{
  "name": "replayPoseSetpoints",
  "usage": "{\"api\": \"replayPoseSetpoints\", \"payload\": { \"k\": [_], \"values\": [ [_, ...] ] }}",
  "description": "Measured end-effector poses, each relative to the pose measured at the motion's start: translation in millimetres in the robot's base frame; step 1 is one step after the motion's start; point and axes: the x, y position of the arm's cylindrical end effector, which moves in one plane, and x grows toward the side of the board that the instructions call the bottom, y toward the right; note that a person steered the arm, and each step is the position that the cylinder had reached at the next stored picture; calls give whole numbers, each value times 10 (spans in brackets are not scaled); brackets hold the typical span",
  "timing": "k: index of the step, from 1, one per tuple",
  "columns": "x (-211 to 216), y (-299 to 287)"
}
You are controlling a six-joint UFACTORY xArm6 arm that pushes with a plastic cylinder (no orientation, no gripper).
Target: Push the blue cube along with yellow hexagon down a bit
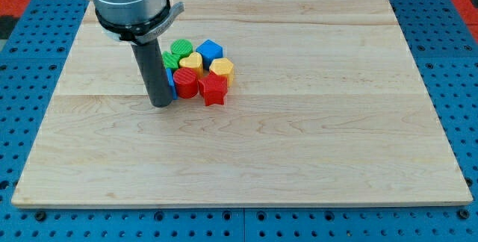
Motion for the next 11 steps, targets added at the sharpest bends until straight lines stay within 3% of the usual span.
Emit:
{"api": "replayPoseSetpoints", "payload": {
  "k": [1, 2, 3, 4, 5, 6, 7, 9, 10, 11],
  "values": [
    [-7, -3],
    [312, -154],
    [646, 380],
    [652, 1414],
    [156, 1926],
    [-422, 1947],
    [-809, 1436],
    [-1482, 1200],
    [-1518, 566],
    [-1394, 410]
  ]
}}
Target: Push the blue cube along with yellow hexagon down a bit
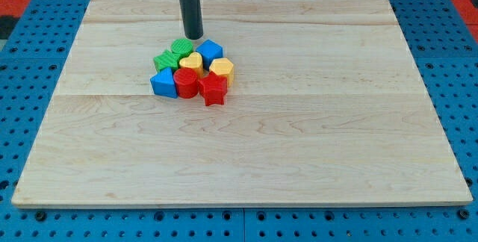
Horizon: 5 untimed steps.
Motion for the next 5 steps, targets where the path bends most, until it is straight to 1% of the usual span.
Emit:
{"api": "replayPoseSetpoints", "payload": {
  "k": [1, 2, 4, 5],
  "values": [
    [115, 90],
    [174, 49],
    [468, 405],
    [525, 675]
  ]
}}
